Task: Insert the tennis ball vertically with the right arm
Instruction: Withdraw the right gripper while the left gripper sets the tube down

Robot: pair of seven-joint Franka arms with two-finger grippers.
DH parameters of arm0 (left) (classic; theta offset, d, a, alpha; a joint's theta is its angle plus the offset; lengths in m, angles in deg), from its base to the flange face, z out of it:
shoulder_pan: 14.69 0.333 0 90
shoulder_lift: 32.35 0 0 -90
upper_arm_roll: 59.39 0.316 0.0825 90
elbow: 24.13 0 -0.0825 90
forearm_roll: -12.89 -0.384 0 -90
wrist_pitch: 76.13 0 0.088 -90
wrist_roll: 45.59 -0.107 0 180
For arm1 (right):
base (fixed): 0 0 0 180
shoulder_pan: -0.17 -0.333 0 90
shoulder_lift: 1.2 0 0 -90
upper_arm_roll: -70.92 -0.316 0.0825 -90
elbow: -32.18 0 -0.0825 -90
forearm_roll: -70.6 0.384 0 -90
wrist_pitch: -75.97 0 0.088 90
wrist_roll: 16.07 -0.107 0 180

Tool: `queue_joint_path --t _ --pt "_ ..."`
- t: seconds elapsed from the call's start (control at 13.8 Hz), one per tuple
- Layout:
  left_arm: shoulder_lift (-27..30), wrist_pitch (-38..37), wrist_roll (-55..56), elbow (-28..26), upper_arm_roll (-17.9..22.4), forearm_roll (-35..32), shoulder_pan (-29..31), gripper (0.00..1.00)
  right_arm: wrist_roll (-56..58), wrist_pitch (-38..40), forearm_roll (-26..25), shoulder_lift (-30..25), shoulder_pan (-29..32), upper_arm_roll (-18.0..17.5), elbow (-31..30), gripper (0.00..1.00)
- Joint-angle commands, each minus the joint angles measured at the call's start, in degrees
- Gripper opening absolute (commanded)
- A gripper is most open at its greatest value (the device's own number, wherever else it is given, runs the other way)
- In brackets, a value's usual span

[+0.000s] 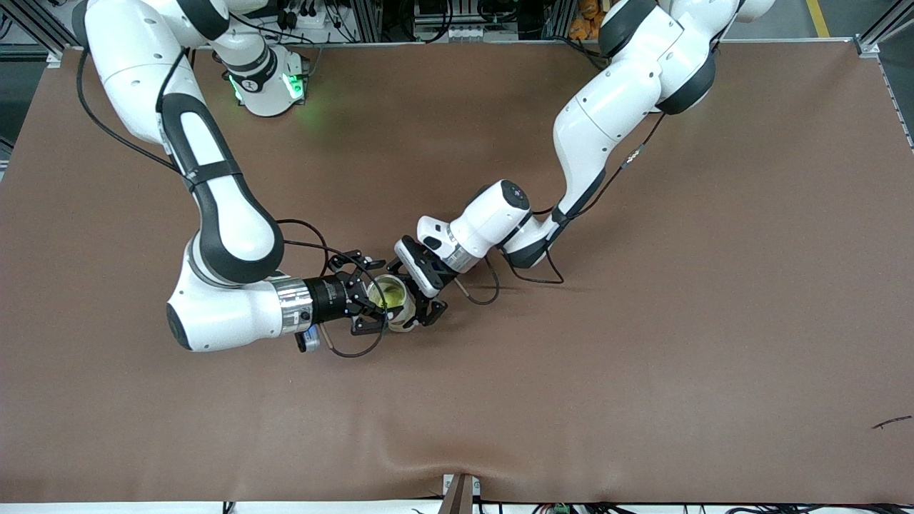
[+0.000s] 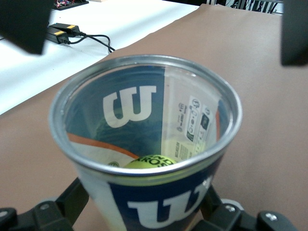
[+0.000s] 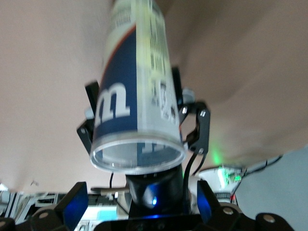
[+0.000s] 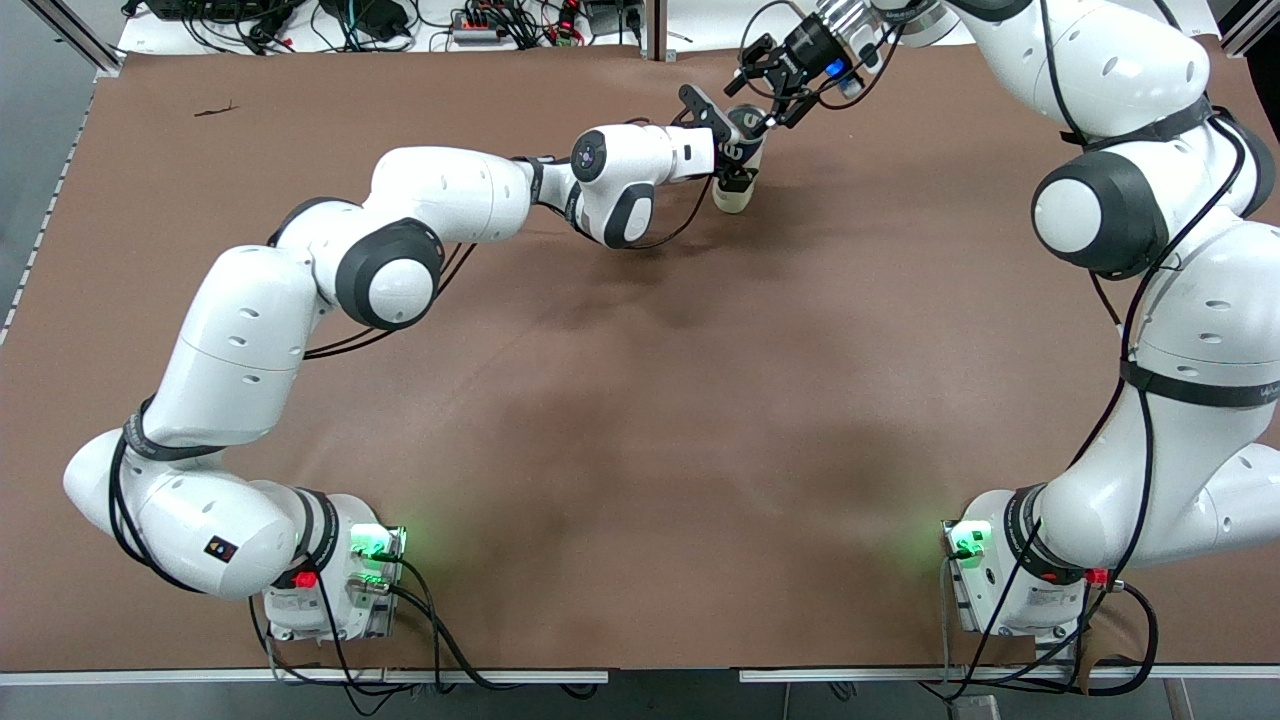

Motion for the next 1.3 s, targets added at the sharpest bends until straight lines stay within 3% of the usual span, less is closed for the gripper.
queue_joint_path --t 0.0,0.29,0.58,0.94,1.08,1.23 --pt "0.61 0.69 0.77 -0.97 0.08 -1.13 0.44 1.0 2.08 2.3 -9.92 -4.09 1.36 -0.26 -0.11 1.0" --pt "0.62 0.69 0.95 -1.59 0.0 -0.78 0.71 1.0 22.96 9.67 -21.01 -8.49 4.78 0.0 -0.73 1.0" --pt "0.62 0.69 0.86 -3.69 0.08 -0.96 1.67 1.0 36.26 12.67 -35.34 -11.92 5.41 0.0 -2.74 1.0" --pt "0.97 0.69 0.07 -6.86 0.0 -1.49 3.08 1.0 51.29 10.22 -41.16 -20.78 9.18 0.27 -14.41 1.0" --pt "0.97 0.69 0.25 -7.82 0.08 -1.49 3.43 1.0 57.0 4.97 -44.66 -25.96 8.93 2.63 -22.57 1.0" --pt "1.84 0.69 0.95 -10.89 0.0 -1.49 4.66 1.0 61.93 -2.5 -44.77 -31.24 8.75 5.09 -31.36 1.0"
